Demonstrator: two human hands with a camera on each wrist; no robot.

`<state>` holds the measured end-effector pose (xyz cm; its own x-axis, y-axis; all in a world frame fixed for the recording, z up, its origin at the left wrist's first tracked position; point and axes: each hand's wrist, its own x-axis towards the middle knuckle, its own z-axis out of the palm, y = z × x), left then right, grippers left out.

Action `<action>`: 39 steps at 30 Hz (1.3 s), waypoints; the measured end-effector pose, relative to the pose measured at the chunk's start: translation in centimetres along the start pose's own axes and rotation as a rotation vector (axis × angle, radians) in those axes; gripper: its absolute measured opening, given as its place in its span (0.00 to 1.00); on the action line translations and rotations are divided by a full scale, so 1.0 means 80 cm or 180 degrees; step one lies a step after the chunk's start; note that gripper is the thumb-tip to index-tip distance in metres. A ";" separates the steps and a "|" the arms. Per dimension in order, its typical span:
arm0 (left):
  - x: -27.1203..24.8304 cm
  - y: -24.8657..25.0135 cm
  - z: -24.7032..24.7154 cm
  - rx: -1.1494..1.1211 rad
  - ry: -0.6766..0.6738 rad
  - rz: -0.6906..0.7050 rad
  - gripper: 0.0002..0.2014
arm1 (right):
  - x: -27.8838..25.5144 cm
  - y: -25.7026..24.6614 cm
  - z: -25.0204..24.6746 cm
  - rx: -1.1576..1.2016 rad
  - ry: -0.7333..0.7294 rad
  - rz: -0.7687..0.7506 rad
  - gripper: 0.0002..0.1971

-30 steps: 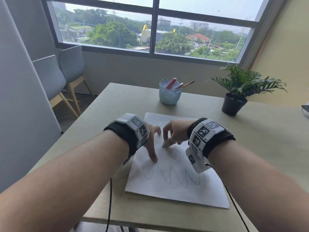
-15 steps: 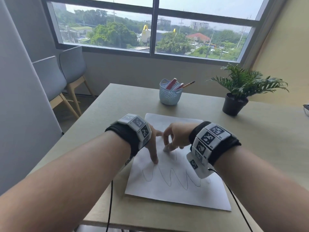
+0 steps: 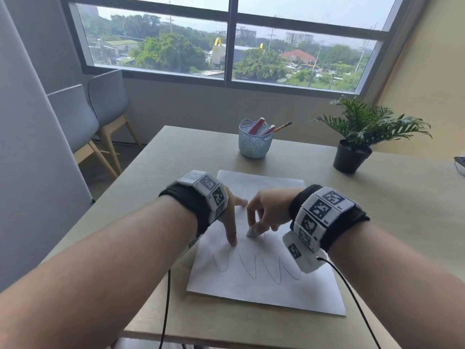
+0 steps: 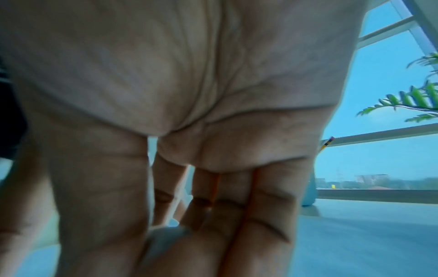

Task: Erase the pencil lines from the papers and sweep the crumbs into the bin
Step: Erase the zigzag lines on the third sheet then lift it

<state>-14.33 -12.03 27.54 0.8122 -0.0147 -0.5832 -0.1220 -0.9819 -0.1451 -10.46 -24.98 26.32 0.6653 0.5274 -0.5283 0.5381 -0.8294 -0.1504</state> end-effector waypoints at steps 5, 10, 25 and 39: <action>0.001 -0.001 0.003 0.0006 0.0021 -0.0036 0.53 | 0.001 0.004 -0.009 0.0016 0.0277 0.0156 0.07; 0.003 0.000 0.002 0.0085 0.0046 -0.0052 0.54 | -0.009 0.003 0.005 0.0013 0.0025 0.0005 0.08; 0.007 0.001 0.003 0.0043 0.0033 -0.0071 0.55 | -0.012 0.009 -0.002 0.0017 0.0103 0.0149 0.09; 0.009 -0.002 0.004 0.0026 0.0025 -0.0090 0.55 | -0.016 0.015 0.002 0.0054 0.0196 0.0177 0.09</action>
<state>-13.93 -11.86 26.93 0.8199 0.0115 -0.5724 -0.1035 -0.9803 -0.1680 -10.73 -26.68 26.71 0.7248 0.4905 -0.4839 0.4910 -0.8604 -0.1367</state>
